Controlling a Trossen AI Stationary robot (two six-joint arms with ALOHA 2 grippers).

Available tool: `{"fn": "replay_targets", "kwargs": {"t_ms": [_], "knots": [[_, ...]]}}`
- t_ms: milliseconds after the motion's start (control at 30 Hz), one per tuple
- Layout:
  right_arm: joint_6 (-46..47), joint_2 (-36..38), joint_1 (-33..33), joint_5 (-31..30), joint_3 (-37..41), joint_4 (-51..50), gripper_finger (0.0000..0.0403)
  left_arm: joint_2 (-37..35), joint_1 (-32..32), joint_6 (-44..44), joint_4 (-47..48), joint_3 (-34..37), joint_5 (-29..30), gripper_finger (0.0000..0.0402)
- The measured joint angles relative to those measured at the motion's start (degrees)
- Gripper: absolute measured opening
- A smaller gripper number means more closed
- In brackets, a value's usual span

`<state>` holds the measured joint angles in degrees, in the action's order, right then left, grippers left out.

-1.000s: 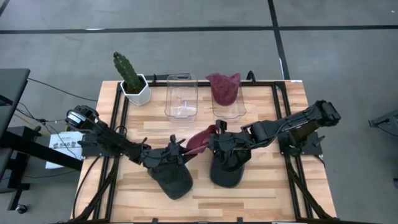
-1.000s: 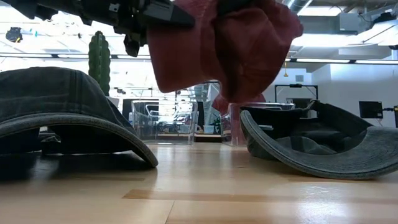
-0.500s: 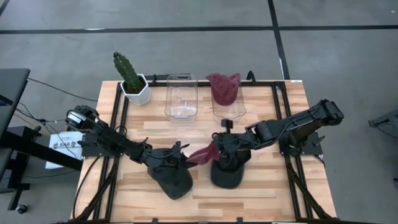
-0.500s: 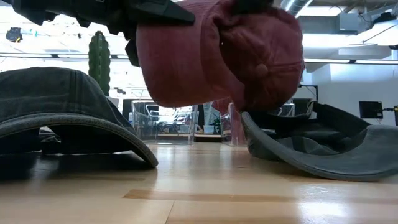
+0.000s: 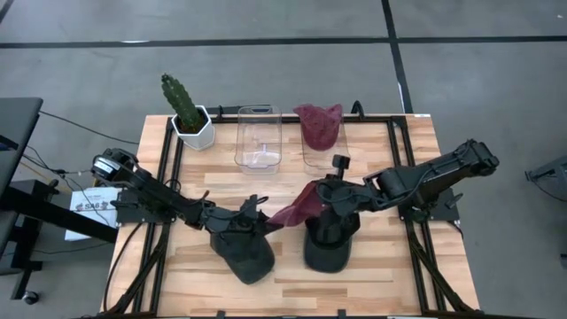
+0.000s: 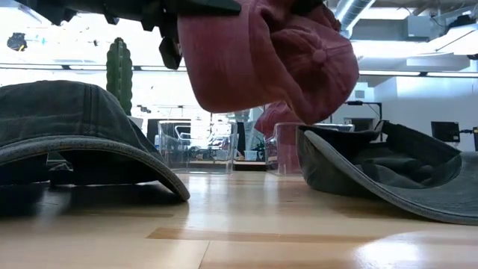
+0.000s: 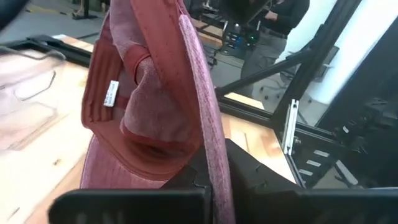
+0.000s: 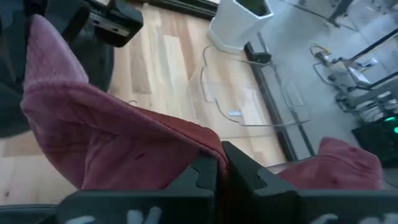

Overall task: Pick & Place hat
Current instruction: Put the red cap into the right transparent bin

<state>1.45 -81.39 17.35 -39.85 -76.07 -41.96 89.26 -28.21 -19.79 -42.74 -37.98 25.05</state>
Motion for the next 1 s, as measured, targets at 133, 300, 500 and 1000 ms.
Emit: {"fn": "replay_targets", "kwargs": {"t_ms": [133,300,500,1000], "knots": [[0.0,0.4,0.6,1.7,0.0,-1.4,0.0008,-0.2,-0.1,0.3,0.7,0.1,1.1,0.0014],[-0.4,0.5,3.2,8.7,0.0,-5.2,0.0006,-0.1,-0.4,0.6,3.7,0.2,1.9,0.0014],[-0.4,0.6,8.1,15.1,0.0,-7.8,0.0008,-0.1,-0.5,0.2,4.5,0.2,1.9,0.0014],[4.1,0.6,17.1,36.8,-9.3,-7.9,0.0004,-0.2,-0.9,0.2,0.7,-0.1,0.4,0.0014]]}}
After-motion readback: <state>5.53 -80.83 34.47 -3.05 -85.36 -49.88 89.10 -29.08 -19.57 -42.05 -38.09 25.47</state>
